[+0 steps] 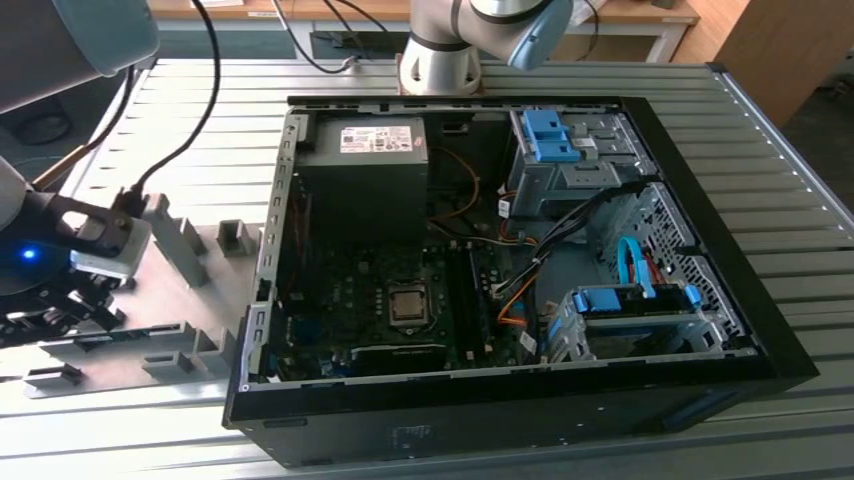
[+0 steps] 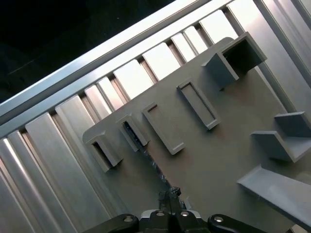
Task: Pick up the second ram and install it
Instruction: 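Pick up the second ram and move it above second insertion slot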
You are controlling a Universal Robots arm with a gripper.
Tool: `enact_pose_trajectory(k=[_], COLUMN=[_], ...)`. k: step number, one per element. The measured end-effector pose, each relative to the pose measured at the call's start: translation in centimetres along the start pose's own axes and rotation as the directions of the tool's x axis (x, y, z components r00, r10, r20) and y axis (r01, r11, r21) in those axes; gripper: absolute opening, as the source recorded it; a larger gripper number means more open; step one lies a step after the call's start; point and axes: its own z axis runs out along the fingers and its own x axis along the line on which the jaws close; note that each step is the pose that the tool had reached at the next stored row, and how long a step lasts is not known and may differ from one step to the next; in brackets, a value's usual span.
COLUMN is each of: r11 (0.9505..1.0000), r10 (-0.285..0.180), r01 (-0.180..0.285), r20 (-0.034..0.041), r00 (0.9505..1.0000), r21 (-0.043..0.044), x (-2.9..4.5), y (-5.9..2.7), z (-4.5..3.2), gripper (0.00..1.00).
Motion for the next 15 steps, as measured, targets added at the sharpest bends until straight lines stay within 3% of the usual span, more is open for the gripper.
enact_pose_trajectory(k=[9,15], r11=[0.9969,0.9899], r10=[-0.078,-0.142], r01=[0.078,0.142], r20=[-0.0031,-0.0054], r00=[0.9969,0.9899], r21=[-0.0019,-0.0036], x=[0.00,0.00], y=[0.00,0.00], z=[0.00,0.00], gripper=[0.10,0.10])
